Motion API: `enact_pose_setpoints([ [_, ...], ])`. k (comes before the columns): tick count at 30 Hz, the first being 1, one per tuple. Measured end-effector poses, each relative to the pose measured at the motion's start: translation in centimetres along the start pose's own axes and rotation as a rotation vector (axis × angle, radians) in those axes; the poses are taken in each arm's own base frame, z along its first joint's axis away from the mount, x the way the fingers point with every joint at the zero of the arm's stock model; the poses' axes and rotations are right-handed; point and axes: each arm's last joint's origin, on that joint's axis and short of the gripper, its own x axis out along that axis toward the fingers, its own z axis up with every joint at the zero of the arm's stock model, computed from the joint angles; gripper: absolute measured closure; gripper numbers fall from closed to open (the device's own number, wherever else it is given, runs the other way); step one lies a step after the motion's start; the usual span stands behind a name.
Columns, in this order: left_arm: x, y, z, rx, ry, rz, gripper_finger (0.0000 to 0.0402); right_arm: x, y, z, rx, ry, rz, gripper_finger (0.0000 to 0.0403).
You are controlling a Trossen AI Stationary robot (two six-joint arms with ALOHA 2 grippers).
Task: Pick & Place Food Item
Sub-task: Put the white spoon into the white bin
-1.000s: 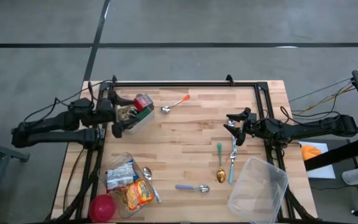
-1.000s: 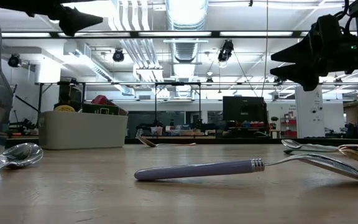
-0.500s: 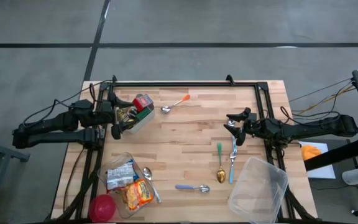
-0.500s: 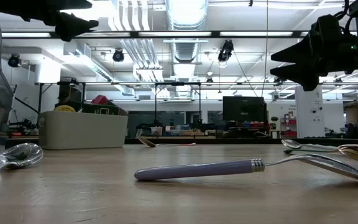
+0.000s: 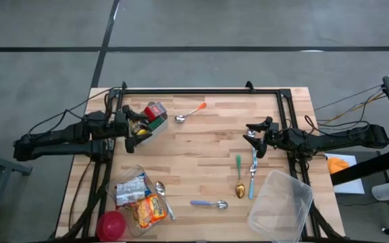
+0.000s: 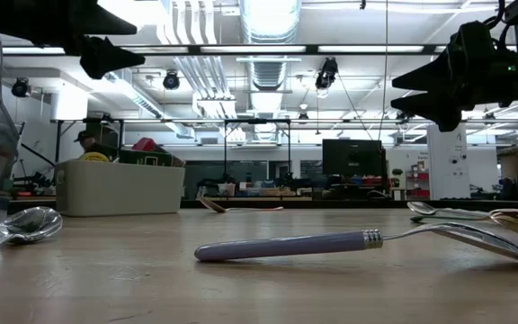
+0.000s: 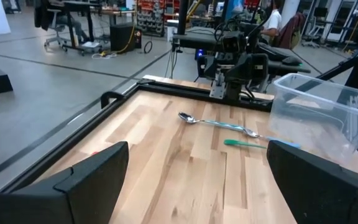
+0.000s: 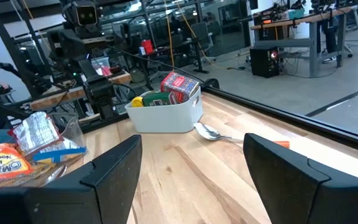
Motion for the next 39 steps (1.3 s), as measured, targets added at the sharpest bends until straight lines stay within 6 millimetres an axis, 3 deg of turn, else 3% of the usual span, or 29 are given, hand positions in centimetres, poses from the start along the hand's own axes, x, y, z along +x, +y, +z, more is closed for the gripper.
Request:
enact_pose_setpoints([
  [19,0.0,0.0,-0.1,-0.005,0.009,0.005,0.0018,0.0,0.0,0.0,0.000,0.000,0.000,0.0126],
  [39,-0.5,0.3,-3.2,0.006,0.336,0.031,0.0018,0.0,0.0,0.0,0.000,0.000,0.000,0.0126],
])
